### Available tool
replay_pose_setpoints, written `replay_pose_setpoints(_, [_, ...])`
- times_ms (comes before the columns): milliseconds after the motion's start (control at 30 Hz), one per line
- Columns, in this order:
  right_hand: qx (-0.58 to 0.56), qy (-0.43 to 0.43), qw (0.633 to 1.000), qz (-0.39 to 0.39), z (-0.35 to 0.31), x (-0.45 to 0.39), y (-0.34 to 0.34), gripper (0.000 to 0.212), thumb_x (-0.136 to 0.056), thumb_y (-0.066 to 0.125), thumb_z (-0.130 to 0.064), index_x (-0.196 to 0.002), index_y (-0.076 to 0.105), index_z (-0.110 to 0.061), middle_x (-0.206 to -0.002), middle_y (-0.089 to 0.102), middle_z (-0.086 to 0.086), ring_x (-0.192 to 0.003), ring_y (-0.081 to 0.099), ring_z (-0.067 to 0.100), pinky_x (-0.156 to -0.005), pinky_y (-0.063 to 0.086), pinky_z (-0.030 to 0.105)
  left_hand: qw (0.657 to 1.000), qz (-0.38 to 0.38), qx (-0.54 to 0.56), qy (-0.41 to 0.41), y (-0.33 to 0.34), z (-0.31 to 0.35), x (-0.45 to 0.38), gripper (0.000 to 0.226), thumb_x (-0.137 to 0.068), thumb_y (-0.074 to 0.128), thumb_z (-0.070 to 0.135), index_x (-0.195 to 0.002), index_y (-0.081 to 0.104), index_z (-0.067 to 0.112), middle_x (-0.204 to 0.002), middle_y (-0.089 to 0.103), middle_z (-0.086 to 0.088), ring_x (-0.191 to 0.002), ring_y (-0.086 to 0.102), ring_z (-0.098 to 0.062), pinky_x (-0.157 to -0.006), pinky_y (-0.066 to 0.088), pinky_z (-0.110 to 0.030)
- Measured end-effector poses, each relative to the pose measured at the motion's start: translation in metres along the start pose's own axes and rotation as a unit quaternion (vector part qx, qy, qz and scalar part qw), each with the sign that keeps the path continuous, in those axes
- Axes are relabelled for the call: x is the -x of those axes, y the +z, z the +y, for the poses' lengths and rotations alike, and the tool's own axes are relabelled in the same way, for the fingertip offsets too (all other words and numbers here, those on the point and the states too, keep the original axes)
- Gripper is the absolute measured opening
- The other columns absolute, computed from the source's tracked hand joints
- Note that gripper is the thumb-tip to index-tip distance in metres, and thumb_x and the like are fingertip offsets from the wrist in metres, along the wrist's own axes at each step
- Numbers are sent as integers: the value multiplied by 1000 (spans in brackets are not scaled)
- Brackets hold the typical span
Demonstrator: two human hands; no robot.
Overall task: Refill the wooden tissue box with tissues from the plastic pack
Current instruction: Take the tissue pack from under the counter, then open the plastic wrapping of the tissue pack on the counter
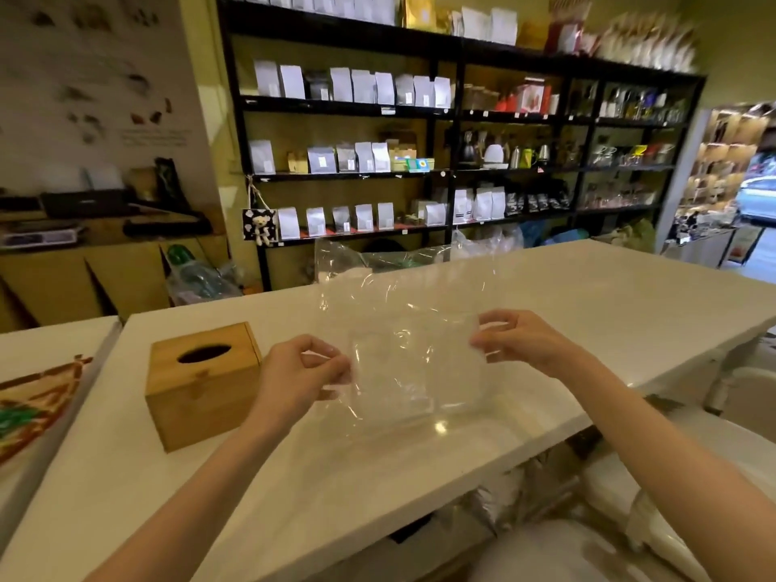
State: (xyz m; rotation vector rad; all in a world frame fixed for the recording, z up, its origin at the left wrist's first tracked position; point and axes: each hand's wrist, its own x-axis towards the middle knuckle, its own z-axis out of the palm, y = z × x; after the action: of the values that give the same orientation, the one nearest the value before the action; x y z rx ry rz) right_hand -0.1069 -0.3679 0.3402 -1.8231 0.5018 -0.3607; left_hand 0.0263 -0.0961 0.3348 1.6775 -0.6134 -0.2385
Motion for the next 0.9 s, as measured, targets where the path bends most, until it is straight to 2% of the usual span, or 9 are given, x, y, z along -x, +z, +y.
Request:
replay_pose_setpoints(200, [-2, 21, 1000, 9, 15, -72, 24, 40, -67, 79, -6, -102, 63, -9, -84, 69, 11, -63, 66, 16, -61, 59, 25, 996, 49, -66, -43, 2, -40, -37, 9, -76, 69, 3, -72, 62, 5, -62, 70, -10, -51, 64, -17, -52, 55, -32])
replay_pose_setpoints(300, [20, 30, 999, -11, 21, -99, 36, 36, -67, 80, -7, -99, 65, -11, -79, 67, 7, -62, 64, 15, -63, 57, 26, 985, 72, -153, -37, 2, -52, -46, 5, -76, 69, 6, -75, 65, 2, -60, 69, -9, -44, 61, -9, -47, 50, -23])
replay_pose_setpoints(400, [66, 25, 996, -62, 23, -119, 42, 29, -74, 75, -11, -101, 64, -8, -82, 64, 5, -65, 61, 13, -57, 52, 17, 959, 55, -277, -33, 1, -57, -49, 12, -79, 64, 12, -70, 60, 6, -60, 67, -8, -50, 60, -17, -53, 50, -29])
replay_pose_setpoints(467, [101, 31, 991, -84, 23, -128, 43, 19, -80, 70, -17, -95, 65, -8, -78, 64, 3, -65, 58, 12, -55, 48, 17, 901, 8, -433, -33, 0, -50, -51, 22, -81, 59, 23, -64, 52, 11, -65, 61, -2, -65, 60, -23, -61, 49, -33])
replay_pose_setpoints(567, [135, 30, 988, -75, 27, -137, 43, 11, -81, 68, -23, -77, 64, -14, -69, 61, -1, -56, 52, 9, -50, 42, 17, 772, -36, -634, -29, 5, -28, -57, 25, -87, 52, 32, -95, 56, 9, -91, 57, -2, -97, 58, -25, -68, 41, -28])
replay_pose_setpoints(667, [121, 27, 992, -35, 33, -145, 41, 13, -79, 70, -23, -78, 65, -11, -65, 59, 1, -49, 50, 12, -44, 40, 20, 705, -6, -709, 22, 13, -9, -72, 24, -89, 49, 32, -99, 55, 11, -69, 40, 2, -80, 53, -21, -57, 35, -25])
replay_pose_setpoints(733, [106, 23, 994, -8, 36, -148, 42, 14, -76, 73, -22, -79, 67, -9, -63, 58, 2, -47, 50, 13, -42, 39, 21, 714, 12, -696, 71, 19, 1, -89, 20, -91, 46, 28, -98, 54, 11, -73, 44, 0, -76, 49, -20, -60, 38, -27])
replay_pose_setpoints(800, [109, 19, 994, 12, 41, -150, 44, 14, -72, 76, -19, -77, 66, -10, -61, 57, 2, -47, 50, 12, -40, 39, 19, 762, -10, -633, 137, 26, 1, -109, 21, -91, 46, 26, -105, 54, 13, -93, 57, -2, -90, 55, -23, -72, 44, -32])
replay_pose_setpoints(900, [129, 11, 991, 31, 45, -150, 50, 18, -68, 79, -15, -79, 66, -10, -61, 58, 0, -51, 52, 11, -46, 42, 17, 855, -152, -474, 146, 44, -15, -133, 36, -94, 42, 31, -125, 51, 16, -133, 52, -2, -121, 48, -19, -99, 35, -29])
